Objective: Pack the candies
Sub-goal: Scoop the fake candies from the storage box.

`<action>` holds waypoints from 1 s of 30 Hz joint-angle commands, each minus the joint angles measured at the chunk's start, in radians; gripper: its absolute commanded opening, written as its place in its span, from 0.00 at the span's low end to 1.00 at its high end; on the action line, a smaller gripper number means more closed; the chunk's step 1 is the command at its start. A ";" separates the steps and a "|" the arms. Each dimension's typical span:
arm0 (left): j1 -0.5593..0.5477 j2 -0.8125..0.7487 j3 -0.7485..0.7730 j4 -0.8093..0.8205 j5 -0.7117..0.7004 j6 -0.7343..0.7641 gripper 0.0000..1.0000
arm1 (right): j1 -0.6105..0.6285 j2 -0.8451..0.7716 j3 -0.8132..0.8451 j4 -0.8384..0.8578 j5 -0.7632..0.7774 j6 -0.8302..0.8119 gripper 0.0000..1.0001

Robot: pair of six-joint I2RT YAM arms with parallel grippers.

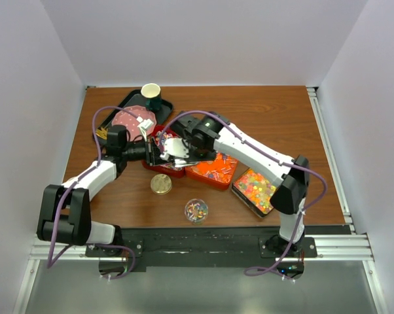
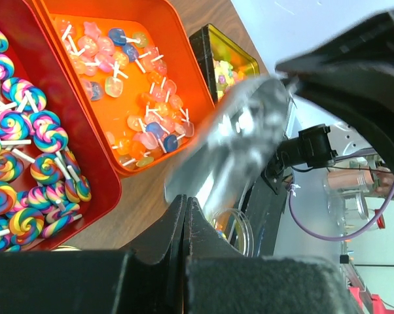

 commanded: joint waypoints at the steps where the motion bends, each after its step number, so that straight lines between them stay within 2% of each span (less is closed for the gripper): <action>1: 0.003 -0.004 0.043 -0.005 -0.006 0.022 0.00 | -0.110 -0.046 -0.102 -0.196 0.124 -0.061 0.00; 9: -0.024 -0.012 -0.077 -0.022 -0.139 0.091 0.00 | -0.236 -0.010 -0.160 -0.194 0.313 -0.152 0.00; 16: -0.089 0.069 -0.042 -0.055 -0.245 0.150 0.00 | -0.252 0.065 -0.137 -0.234 0.407 -0.161 0.00; 22: -0.132 0.134 0.014 -0.072 -0.258 0.158 0.00 | -0.254 0.088 -0.165 -0.239 0.500 -0.172 0.00; 30: -0.152 0.157 0.008 -0.052 -0.265 0.151 0.00 | -0.252 0.069 -0.251 -0.239 0.532 -0.178 0.00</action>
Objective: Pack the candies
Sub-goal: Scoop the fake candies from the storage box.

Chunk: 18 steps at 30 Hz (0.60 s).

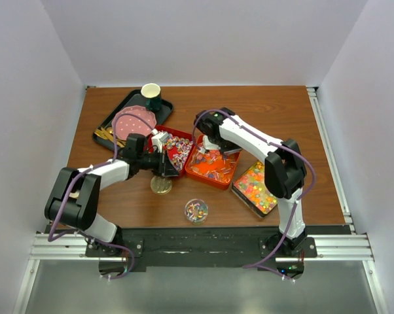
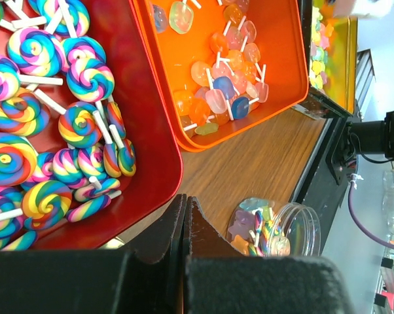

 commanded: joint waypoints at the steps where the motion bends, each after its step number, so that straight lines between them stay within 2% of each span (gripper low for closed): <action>1: -0.010 0.008 0.026 0.031 -0.008 0.019 0.00 | 0.005 -0.039 -0.042 -0.251 0.063 -0.019 0.00; 13: -0.022 0.028 0.029 0.057 -0.005 -0.008 0.00 | 0.049 0.037 -0.094 -0.248 0.081 0.032 0.00; 18: -0.020 0.024 0.027 0.068 -0.002 -0.019 0.00 | 0.089 0.083 -0.087 -0.250 0.142 0.043 0.00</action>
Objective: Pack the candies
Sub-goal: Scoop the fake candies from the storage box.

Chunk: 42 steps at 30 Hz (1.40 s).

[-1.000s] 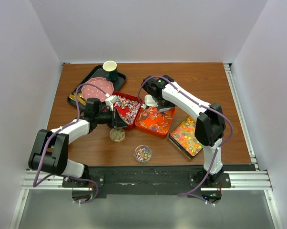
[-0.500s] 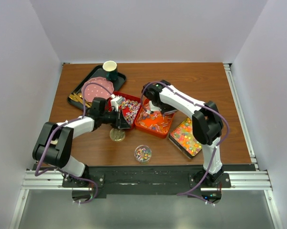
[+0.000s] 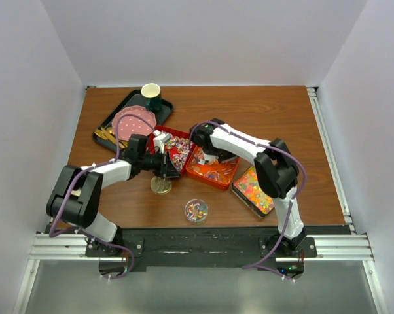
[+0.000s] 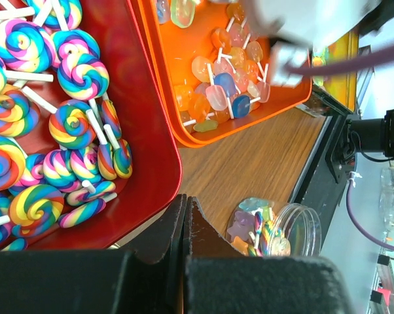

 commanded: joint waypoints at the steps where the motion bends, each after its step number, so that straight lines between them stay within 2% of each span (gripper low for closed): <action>1: -0.004 -0.002 0.027 0.054 0.004 -0.013 0.00 | 0.044 0.038 0.001 -0.260 0.088 0.015 0.00; 4: -0.004 -0.003 0.026 0.065 0.004 -0.019 0.00 | 0.064 0.062 0.019 -0.261 0.096 0.021 0.00; 10: -0.004 0.006 0.021 0.085 0.016 -0.032 0.00 | 0.098 0.131 0.121 -0.258 0.022 0.046 0.00; 17: -0.005 0.041 0.017 0.102 0.030 -0.042 0.00 | 0.133 0.182 0.165 -0.246 -0.091 0.078 0.00; 21: -0.005 0.069 0.023 0.100 0.032 -0.044 0.00 | 0.142 0.188 0.188 -0.203 -0.197 0.074 0.00; 28: -0.005 0.103 0.054 0.088 0.042 -0.046 0.00 | 0.109 0.203 0.246 -0.160 -0.514 0.132 0.00; 30: -0.004 0.103 0.066 0.072 0.042 -0.039 0.00 | 0.084 0.176 0.236 -0.111 -0.613 0.130 0.00; 34: 0.007 0.089 0.084 0.022 0.036 -0.019 0.00 | 0.055 0.130 0.159 -0.033 -0.672 0.123 0.00; 42: 0.058 0.011 0.093 -0.141 0.036 0.039 0.00 | 0.010 0.049 0.107 0.075 -0.786 0.130 0.00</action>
